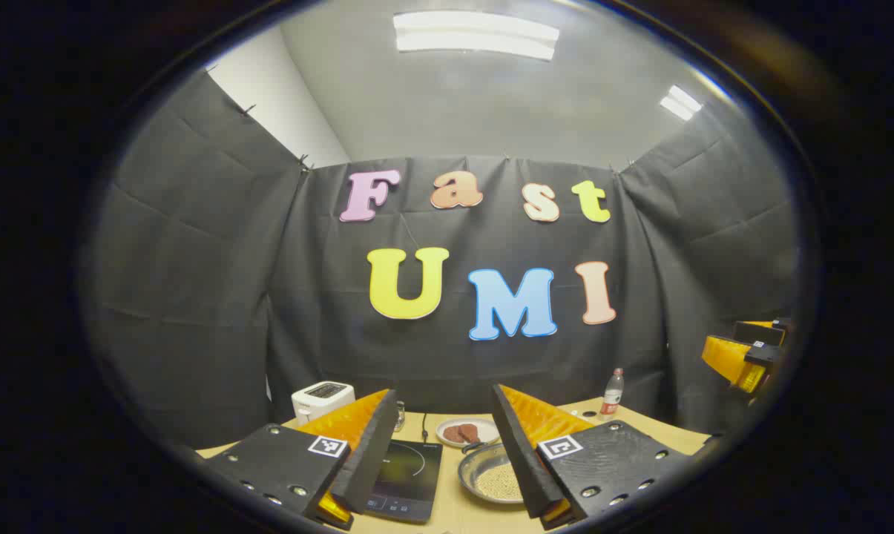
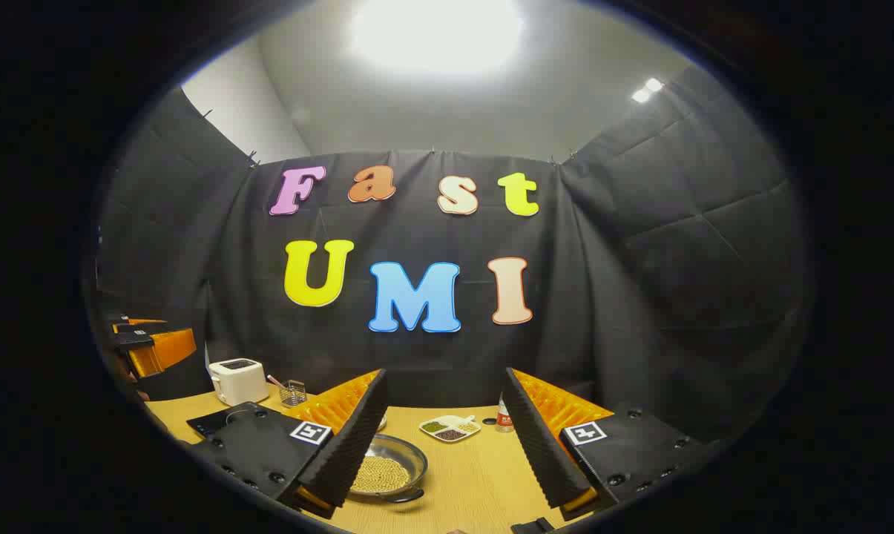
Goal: First push the handle of the pot to place it horizontally, then grasp the pot with both hands and set it on the induction cooktop.
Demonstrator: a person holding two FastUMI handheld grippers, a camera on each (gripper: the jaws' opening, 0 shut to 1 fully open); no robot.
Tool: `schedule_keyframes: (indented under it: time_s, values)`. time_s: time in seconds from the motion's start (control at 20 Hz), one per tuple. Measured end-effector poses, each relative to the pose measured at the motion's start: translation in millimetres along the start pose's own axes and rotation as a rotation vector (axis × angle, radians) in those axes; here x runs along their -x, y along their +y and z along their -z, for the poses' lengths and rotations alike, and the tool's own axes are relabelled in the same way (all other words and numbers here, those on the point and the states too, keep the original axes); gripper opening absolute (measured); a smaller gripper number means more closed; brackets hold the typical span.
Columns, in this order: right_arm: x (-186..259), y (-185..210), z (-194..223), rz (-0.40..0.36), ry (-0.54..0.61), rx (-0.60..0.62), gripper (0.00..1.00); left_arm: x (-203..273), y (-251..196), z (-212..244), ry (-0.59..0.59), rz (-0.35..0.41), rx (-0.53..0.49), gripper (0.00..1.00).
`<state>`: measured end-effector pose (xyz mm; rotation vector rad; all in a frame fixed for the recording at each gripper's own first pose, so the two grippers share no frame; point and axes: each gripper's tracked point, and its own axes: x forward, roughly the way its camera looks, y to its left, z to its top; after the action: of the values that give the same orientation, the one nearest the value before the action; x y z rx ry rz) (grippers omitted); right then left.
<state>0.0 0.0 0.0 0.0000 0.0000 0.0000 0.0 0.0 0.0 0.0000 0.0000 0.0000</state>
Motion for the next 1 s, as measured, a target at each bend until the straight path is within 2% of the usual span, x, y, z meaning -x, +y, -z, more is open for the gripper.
schedule_keyframes:
  time_s: [0.4,0.45,0.65,0.7,0.8,0.85,0.9,0.95,1.0]
  values:
    - [-0.7,3.8,6.6,-0.004,0.014,0.005,0.96,2.3,5.2,6.1,0.012,-0.01,-0.005,0.78]
    - [0.0,4.0,6.7,-0.005,0.016,0.006,0.98,3.3,7.5,7.5,0.014,-0.013,-0.005,0.75]
    - [-0.2,6.5,8.9,-0.009,0.023,0.002,0.98,3.0,14.7,9.1,0.018,-0.017,-0.006,0.75]
    - [0.0,7.4,8.4,-0.008,0.024,0.003,0.98,2.9,15.5,9.1,0.018,-0.018,-0.006,0.78]
    - [1.1,10.4,8.3,-0.014,0.027,0.003,0.98,2.6,19.7,8.8,0.015,-0.018,-0.006,0.78]
    - [0.5,12.7,8.7,-0.016,0.029,0.001,0.98,2.0,21.1,8.2,0.015,-0.016,-0.006,0.75]
    - [0.9,13.9,8.4,-0.016,0.031,-0.002,0.98,2.2,22.4,8.8,0.017,-0.014,-0.007,0.78]
    - [0.9,15.1,8.6,-0.017,0.031,-0.003,0.98,1.6,23.9,9.7,0.019,-0.012,-0.01,0.75]
    - [0.4,16.2,8.0,-0.016,0.032,0.0,0.96,1.0,26.6,10.5,0.019,-0.01,-0.012,0.76]
